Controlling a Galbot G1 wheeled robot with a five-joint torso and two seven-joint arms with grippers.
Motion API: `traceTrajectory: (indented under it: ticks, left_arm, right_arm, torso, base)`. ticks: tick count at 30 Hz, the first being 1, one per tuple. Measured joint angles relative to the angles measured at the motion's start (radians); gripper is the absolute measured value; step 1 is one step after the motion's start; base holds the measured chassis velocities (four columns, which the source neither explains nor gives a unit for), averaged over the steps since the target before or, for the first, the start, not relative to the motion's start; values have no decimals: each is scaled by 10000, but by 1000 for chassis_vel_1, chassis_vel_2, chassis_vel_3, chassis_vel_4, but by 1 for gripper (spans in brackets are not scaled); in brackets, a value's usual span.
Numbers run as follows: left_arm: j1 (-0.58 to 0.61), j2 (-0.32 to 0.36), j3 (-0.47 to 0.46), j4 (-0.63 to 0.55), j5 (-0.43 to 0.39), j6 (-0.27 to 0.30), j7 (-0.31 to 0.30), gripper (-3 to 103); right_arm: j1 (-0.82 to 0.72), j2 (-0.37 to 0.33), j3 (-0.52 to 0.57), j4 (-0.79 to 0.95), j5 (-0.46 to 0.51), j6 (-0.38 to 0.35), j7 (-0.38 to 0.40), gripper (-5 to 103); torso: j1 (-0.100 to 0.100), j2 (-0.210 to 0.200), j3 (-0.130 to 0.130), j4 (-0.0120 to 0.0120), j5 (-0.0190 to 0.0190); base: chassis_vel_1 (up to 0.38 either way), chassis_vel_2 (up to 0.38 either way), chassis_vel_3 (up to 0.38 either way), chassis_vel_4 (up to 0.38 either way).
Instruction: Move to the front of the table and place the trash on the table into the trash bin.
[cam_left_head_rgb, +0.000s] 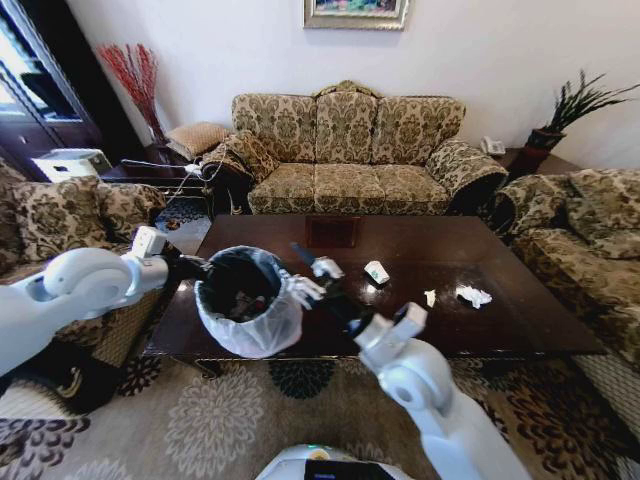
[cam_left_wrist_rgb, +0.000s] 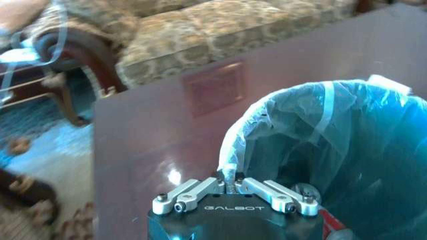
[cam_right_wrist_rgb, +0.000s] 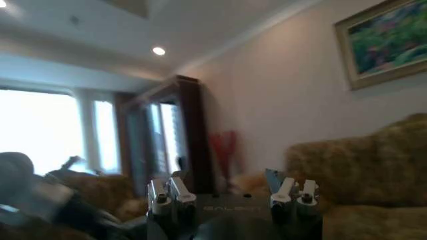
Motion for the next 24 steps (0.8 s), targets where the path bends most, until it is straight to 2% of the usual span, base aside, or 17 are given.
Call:
traceTrajectory:
  ticks: [1, 3, 4, 5, 8, 16, 24]
  left_arm:
    - [0, 0, 0, 0, 0, 0, 0, 1]
    - [-81, -390, -35, 287, 290, -15, 32, 1]
    - [-140, -599, -54, 372, 377, -27, 57, 1]
    - [-140, -599, -54, 372, 377, -27, 57, 1]
    - [-174, -976, -104, 423, 489, -65, 166, 1]
    - [-196, -1220, -101, 148, 597, -83, 181, 1]
    - [-184, -1213, -106, -141, 572, -84, 152, 1]
  right_arm:
    - [0, 0, 0, 0, 0, 0, 0, 71]
    - [-621, 37, 984, -1379, -624, 679, 31, 83]
    - [-825, 107, 1401, -1994, -643, 824, 244, 88]
    - [-825, 107, 1401, -1994, -643, 824, 244, 88]
    - [-1045, 225, 2021, -3196, -396, 1092, 712, 99]
    - [-640, 311, 2188, -4779, -526, 1471, 1040, 100]
    - [-104, 430, 1931, -5575, -562, 1655, 1061, 100]
  torso:
    - [0, 0, 0, 0, 0]
    - [0, 0, 0, -1, 11]
    - [0, 0, 1, -1, 11]
    - [0, 0, 1, -1, 11]
    - [1, 0, 1, -2, 9]
    - [1, 0, 0, 1, 5]
    - [1, 0, 1, -3, 7]
  base:
    - [0, 0, 0, 0]
    - [0, 0, 0, 0]
    - [0, 0, 0, 0]
    - [0, 0, 0, 0]
    - [0, 0, 0, 0]
    - [-67, -56, 89, 68]
    - [-213, -221, 211, 223]
